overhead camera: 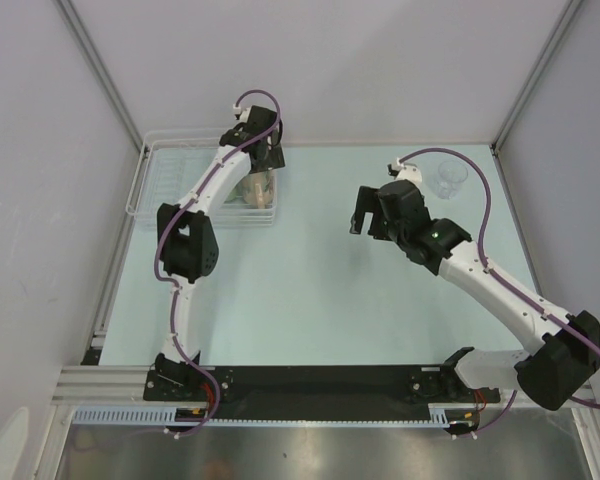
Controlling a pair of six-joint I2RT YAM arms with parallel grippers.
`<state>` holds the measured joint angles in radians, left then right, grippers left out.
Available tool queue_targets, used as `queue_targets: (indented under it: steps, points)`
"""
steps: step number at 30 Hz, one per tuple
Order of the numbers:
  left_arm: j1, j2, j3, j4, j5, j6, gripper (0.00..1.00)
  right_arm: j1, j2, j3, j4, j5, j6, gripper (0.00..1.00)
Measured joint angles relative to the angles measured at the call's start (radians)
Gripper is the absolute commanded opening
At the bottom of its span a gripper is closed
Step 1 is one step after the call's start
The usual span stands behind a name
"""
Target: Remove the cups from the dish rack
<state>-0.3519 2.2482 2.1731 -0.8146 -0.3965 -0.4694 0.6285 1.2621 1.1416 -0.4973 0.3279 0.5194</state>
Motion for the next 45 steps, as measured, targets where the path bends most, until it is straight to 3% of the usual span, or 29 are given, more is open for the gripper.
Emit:
queue_targets:
  steps: [10,23,25,31,36,45]
  points:
    - [0.0,0.0,0.0,-0.001,-0.009,-0.001,0.89,-0.026,0.0,-0.021,0.003,-0.027,0.0,1.0]
    - [0.001,0.004,-0.021,-0.003,-0.011,-0.001,0.89,-0.038,0.0,-0.031,0.01,-0.05,0.001,1.0]
    - [0.001,0.004,-0.021,-0.002,-0.01,-0.001,0.84,-0.039,0.0,-0.031,0.01,-0.051,0.001,1.0]
    - [0.001,0.004,-0.021,0.002,-0.011,-0.001,0.53,-0.039,0.0,-0.031,0.014,-0.056,0.001,1.0]
    - [0.002,0.003,-0.028,0.016,-0.011,0.0,0.01,-0.04,0.0,-0.031,0.018,-0.057,0.0,1.0]
    - [0.002,-0.008,-0.066,0.066,-0.019,0.0,0.0,-0.04,0.0,-0.038,0.026,-0.058,0.001,1.0]
